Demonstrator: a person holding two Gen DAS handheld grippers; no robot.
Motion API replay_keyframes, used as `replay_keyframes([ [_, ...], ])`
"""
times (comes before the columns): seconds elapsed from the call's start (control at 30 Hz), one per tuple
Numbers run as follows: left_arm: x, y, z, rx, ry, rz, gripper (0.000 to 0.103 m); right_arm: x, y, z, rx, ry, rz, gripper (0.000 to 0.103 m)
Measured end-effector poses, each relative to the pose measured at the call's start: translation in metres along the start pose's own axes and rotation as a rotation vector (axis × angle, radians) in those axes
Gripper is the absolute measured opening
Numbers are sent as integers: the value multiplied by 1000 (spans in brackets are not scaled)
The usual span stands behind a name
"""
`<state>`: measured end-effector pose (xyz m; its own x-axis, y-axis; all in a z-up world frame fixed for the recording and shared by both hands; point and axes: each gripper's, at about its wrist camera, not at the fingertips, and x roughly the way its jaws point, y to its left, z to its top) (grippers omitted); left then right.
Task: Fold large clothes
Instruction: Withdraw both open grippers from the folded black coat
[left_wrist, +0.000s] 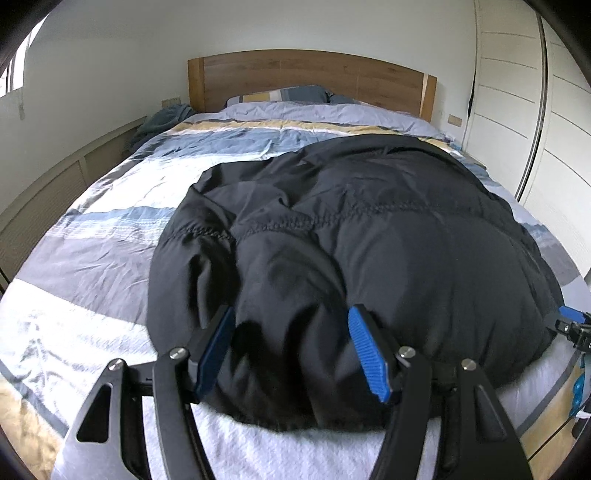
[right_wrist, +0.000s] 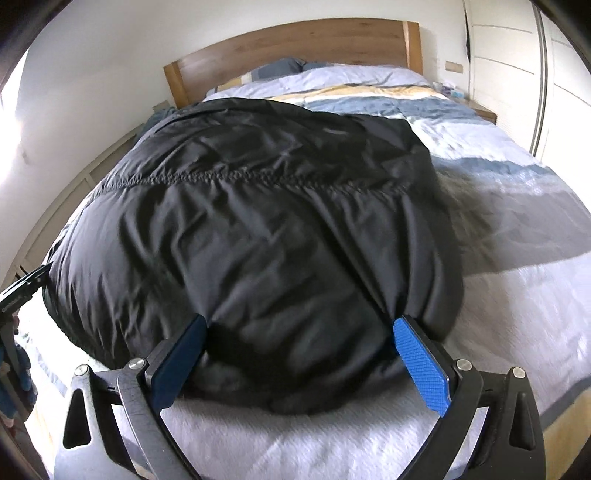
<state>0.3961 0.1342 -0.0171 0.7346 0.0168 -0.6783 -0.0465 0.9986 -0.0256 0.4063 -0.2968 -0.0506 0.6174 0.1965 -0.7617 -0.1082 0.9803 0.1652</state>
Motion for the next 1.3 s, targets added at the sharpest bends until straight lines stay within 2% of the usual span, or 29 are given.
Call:
replay_keyframes([
  [0.5, -60, 18, -29, -2, 27, 52, 62, -67, -34, -42, 113, -13, -26, 102],
  [0.6, -65, 33, -34, -48, 41, 42, 62, -74, -43, -50, 139, -14, -29, 102],
  [0.77, -70, 81, -45, -171, 64, 24, 62, -81, -56, -57, 168, -13, -26, 102],
  [1.0, -71, 135, -52, -294, 56, 60, 62, -78, -74, -58, 212, -11, -19, 103],
  [1.03, -70, 141, -49, -310, 45, 41, 62, -76, -76, -56, 215, -10, -18, 103],
  [1.13, -59, 156, -36, -368, 24, -104, 67, -67, -81, -45, 225, -5, -6, 103],
  [1.2, -44, 161, -23, -376, 25, -172, 67, -63, -84, -36, 235, -10, 0, 103],
  [1.3, -14, 162, -2, -370, 56, -219, 67, -52, -86, -14, 231, -13, 11, 103],
])
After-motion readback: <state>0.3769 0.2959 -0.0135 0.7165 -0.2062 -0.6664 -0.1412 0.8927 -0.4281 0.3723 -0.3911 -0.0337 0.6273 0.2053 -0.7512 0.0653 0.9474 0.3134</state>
